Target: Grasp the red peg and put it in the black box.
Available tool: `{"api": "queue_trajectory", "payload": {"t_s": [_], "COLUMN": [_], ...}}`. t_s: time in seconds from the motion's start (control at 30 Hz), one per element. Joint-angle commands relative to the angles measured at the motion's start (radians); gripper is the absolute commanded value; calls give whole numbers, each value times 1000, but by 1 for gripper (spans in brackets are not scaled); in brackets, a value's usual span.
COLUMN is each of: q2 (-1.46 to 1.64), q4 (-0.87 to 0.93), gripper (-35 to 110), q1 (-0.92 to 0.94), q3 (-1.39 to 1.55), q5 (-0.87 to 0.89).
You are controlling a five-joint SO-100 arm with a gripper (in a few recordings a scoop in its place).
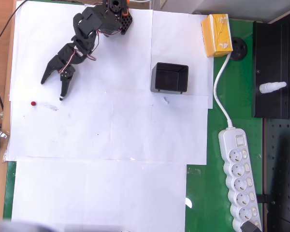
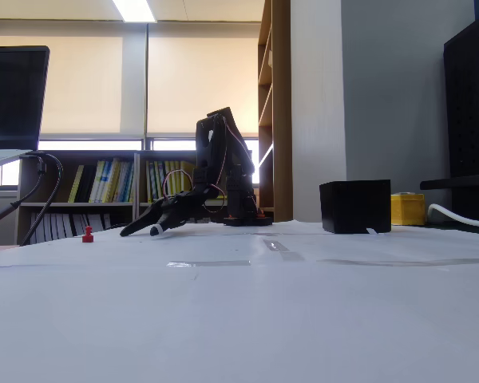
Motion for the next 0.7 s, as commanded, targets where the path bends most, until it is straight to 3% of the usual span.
{"api": "queue_trajectory", "payload": {"t_s": [0.0,0.67], "q2": [15,239], "q4": [9,-15], "gripper": [48,48], "q1": [-5,-26], "q3": [89,443], "q5": [-6,3]}}
